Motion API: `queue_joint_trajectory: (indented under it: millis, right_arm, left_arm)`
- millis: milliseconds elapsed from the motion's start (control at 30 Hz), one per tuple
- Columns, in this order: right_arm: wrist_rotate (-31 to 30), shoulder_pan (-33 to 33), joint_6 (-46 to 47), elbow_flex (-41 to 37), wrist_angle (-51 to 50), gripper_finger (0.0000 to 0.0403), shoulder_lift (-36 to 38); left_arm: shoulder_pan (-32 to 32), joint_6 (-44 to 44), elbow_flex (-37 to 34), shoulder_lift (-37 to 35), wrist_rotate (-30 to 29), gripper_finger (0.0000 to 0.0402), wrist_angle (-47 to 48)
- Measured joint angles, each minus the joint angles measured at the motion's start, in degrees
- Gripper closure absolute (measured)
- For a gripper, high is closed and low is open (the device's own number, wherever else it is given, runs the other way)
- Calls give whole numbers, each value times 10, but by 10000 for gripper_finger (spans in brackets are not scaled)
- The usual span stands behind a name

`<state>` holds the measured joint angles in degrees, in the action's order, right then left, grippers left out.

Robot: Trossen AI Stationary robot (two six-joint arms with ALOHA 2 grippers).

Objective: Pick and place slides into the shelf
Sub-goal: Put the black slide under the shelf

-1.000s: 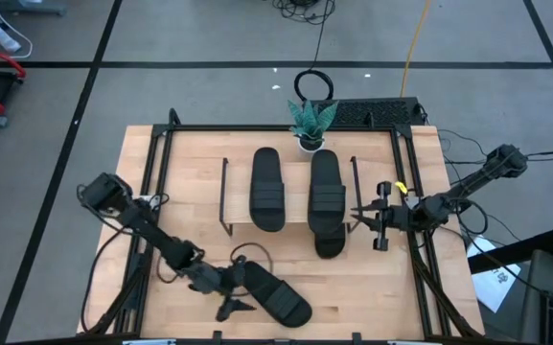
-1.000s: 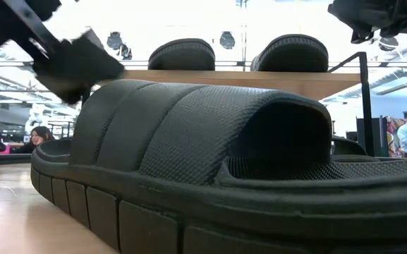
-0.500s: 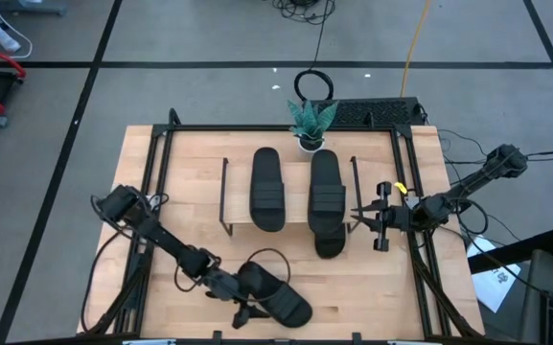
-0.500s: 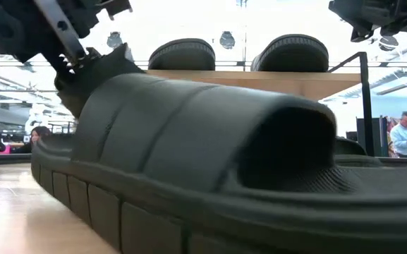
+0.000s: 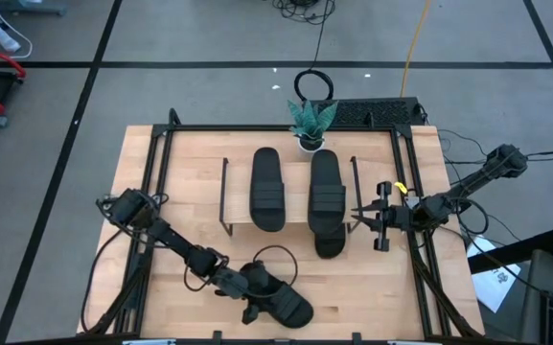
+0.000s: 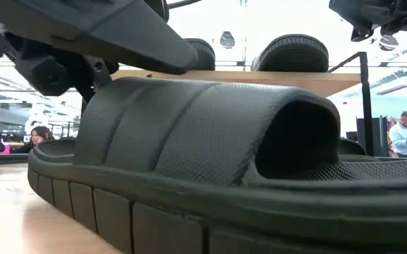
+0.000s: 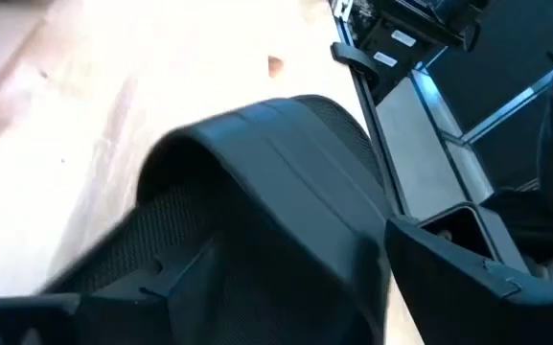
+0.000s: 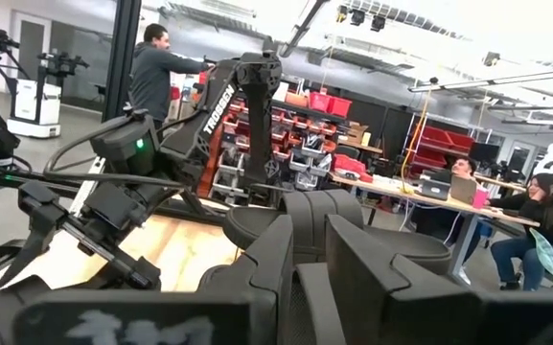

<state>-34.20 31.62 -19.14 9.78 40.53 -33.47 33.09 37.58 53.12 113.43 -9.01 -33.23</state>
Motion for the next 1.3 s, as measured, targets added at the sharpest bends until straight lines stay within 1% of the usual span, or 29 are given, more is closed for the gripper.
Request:
queue_joint_trajectory:
  millis: [100, 200, 233, 300, 433, 467, 500, 600, 700, 833, 933, 1033, 1200, 1300]
  right_arm:
    - [0, 0, 0, 0, 0, 344, 0]
    - [0, 0, 0, 0, 0, 344, 0]
    - [0, 0, 0, 0, 0, 344, 0]
    - [0, 0, -2, 0, 0, 344, 0]
    - [0, 0, -4, 0, -1, 344, -3]
    - [0, 0, -2, 0, -1, 344, -4]
    - [0, 0, -2, 0, 0, 344, -4]
    - [0, 0, -2, 0, 0, 344, -4]
    - [0, 0, -5, 0, 1, 344, -4]
    - [0, 0, -5, 0, 4, 344, -4]
    - [-1, 0, -5, 0, 6, 344, -4]
    - [-1, 0, -5, 0, 6, 344, -4]
    - [-1, 0, 3, 0, 9, 344, -4]
    - [-1, 0, 4, 0, 13, 344, -4]
  left_arm:
    - [-4, -20, 0, 0, 0, 136, -4]
    - [-2, -44, 0, 0, 1, 169, -3]
    - [0, -54, 0, 0, 4, 187, -3]
    - [4, -82, 0, -1, 12, 235, -4]
    - [17, -134, 1, -2, 22, 356, -8]
    - [20, -147, 1, -2, 23, 377, -8]
    - [24, -159, 1, -3, 23, 386, -8]
    - [32, -186, 1, -15, 8, 385, 9]
    - [34, -191, 0, -39, -2, 396, 31]
    - [45, -205, 0, -95, -57, 397, 74]
    - [66, -242, -1, -142, -110, 398, 120]
    - [95, -294, -1, -192, -173, 399, 133]
    - [145, -339, -1, -255, -285, 400, 135]
    - [172, -367, -1, -277, -370, 400, 127]
